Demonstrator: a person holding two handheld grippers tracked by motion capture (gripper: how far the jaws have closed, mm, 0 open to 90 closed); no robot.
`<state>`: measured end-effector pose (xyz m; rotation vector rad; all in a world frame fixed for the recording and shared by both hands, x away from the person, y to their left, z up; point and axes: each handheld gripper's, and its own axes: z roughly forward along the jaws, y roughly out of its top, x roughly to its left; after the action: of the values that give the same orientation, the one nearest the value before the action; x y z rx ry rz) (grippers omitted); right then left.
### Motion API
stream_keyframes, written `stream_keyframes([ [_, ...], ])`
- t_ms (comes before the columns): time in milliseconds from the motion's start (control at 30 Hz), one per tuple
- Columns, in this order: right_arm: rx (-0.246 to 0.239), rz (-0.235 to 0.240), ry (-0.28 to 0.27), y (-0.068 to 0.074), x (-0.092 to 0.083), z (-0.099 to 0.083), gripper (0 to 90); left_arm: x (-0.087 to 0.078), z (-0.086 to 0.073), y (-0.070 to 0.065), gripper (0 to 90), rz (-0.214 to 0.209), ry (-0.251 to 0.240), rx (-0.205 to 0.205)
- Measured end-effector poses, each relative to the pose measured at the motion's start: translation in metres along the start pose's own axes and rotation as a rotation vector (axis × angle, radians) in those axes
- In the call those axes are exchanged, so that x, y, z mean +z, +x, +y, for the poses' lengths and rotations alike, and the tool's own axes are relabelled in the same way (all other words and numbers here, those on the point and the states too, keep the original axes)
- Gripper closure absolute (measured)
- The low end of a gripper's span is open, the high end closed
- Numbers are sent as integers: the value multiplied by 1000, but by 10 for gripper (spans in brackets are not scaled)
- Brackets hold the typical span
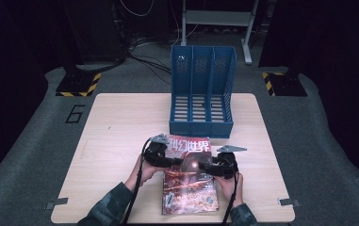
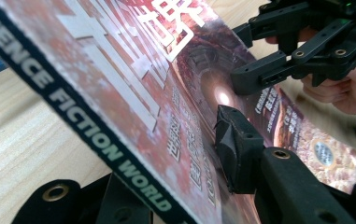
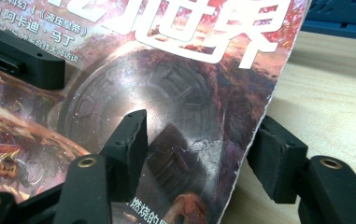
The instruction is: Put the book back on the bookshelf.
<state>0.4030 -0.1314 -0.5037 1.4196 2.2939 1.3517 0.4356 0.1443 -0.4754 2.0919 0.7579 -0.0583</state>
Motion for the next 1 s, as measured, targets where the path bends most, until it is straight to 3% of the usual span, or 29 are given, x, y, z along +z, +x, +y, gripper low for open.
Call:
stream_keyframes([
  [167, -34, -23, -10, 3, 0, 2, 409, 0, 1, 2, 710, 7, -4, -36],
  [300, -26, -19, -12, 1, 0, 2, 392, -5, 1, -1, 739, 11, -47, -23],
  [467, -36, -37, -16, -4, -2, -2, 347, -7, 2, -6, 750, 38, -38, 5],
  [500, -26, -65, -29, -10, -6, -5, 280, -7, 0, -5, 752, 39, -47, 3],
  [533, -26, -65, -29, -10, -6, -5, 280, -7, 0, -5, 753, 39, -47, 3],
  [600, -14, -106, -44, -17, -12, -9, 234, -9, -1, -5, 752, 41, -57, 3],
  [700, -51, -231, -40, -31, -21, -12, 162, -10, 0, -8, 751, 40, -66, 17],
  [767, -50, -319, -35, -40, -25, -14, 143, -11, 0, -9, 752, 45, -67, 36],
  [833, -45, -376, -28, -51, -26, -15, 132, -12, 1, -11, 754, 48, -72, 35],
  [1000, -53, -433, 0, -67, -24, -18, 85, -14, 3, -14, 760, 54, -67, 40],
])
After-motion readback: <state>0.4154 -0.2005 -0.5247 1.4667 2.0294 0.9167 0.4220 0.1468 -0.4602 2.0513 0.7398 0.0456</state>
